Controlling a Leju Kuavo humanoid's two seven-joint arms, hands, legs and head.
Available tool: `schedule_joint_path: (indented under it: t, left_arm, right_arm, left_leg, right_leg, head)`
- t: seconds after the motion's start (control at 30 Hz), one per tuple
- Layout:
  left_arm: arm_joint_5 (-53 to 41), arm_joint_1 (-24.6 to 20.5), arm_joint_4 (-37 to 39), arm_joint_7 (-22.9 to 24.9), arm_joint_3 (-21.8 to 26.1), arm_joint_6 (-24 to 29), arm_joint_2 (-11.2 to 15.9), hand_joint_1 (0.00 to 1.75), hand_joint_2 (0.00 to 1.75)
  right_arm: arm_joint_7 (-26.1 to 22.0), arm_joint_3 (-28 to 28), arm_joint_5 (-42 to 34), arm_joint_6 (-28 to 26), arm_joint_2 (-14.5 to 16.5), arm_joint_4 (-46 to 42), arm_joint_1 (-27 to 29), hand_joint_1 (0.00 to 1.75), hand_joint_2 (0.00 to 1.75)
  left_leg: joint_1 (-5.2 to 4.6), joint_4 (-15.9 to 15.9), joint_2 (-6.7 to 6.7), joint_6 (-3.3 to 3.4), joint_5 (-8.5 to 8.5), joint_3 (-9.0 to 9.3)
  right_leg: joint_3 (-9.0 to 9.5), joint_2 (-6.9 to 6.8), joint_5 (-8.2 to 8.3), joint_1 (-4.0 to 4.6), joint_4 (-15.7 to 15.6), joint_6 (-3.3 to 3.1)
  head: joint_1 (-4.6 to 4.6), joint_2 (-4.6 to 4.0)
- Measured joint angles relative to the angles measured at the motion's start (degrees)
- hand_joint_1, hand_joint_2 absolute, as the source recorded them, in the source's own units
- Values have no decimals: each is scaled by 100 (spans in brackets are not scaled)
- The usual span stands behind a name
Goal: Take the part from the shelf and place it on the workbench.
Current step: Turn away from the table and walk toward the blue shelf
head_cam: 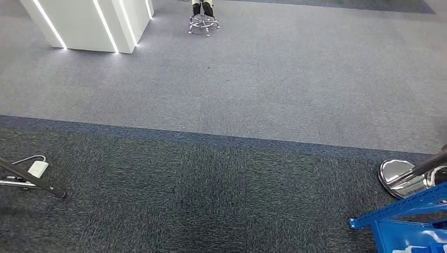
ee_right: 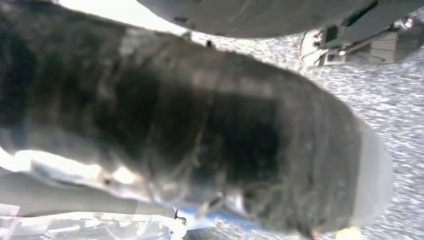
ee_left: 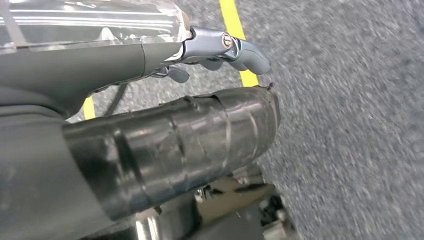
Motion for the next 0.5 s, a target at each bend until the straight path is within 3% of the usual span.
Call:
schedule_joint_path:
  t: [0.03, 0.1, 0.13, 0.17, 0.2, 0.27, 0.33, 0.43, 0.5]
  left_arm:
    - [4, 6, 0, 3, 3, 1, 1, 0, 0]
    - [25, 25, 0, -3, 13, 8, 4, 0, 0]
    - [34, 31, 0, -6, 17, 12, 7, 0, 0]
    - [43, 31, 0, -8, 20, 15, 10, 0, 0]
    - [46, 27, 0, -9, 21, 17, 11, 0, 0]
    - [50, 20, 0, -10, 23, 17, 11, 0, 0]
    - [50, 15, 0, -11, 25, 17, 12, 0, 0]
    - [47, -16, 0, -11, 25, 17, 13, 0, 0]
    - [44, -26, 0, -20, 25, 17, 14, 0, 0]
  right_arm:
    - [9, 0, 8, 0, 0, 0, -7, 0, 0]
    - [11, 0, 27, 2, 0, 0, -18, 0, 0]
    - [11, 0, 36, 3, -1, 0, -14, 0, 0]
    - [10, 0, 43, 5, -2, 0, -8, 0, 0]
    - [10, 0, 49, 8, -4, 0, -2, 0, 0]
    - [10, 0, 57, 13, -9, 0, 1, 0, 0]
    - [3, 0, 57, 16, -11, 0, -11, 0, 0]
    - [-6, 0, 56, 21, -10, 1, 9, 0, 0]
    - [-13, 0, 55, 22, -9, 2, 15, 0, 0]
  left_leg:
    - [-4, -12, 80, 25, 6, 3]
    - [-15, -15, 246, 45, -4, -2]
    - [-18, -14, 328, 46, -13, 0]
    - [-18, -14, 402, 42, -24, 7]
    - [-18, -14, 468, 33, -36, 22]
    - [-32, -11, 585, -9, -72, 65]
    - [-57, -9, 681, -70, -109, 102]
    - [-58, -22, 781, -160, -148, 168]
    - [-41, 176, 584, -210, -311, 112]
  right_leg:
    - [-144, -174, -171, -2, 300, 19]
    - [-485, -318, -474, -17, 985, 54]
    - [-576, -338, -506, -24, 1172, 64]
    - [-563, -357, -428, -29, 1155, 69]
    - [-438, -393, -263, -30, 924, 65]
    - [-35, -608, 76, 4, 165, 20]
    - [177, -766, 184, 59, -271, -54]
    - [180, -634, 178, 68, -334, -148]
    - [212, -517, 214, 28, -390, -218]
  head:
    - [6, 0]
    - [11, 0]
    - [11, 0]
    - [11, 0]
    - [12, 0]
    - [12, 0]
    - [10, 0]
    - [8, 0]
    - [-1, 0]
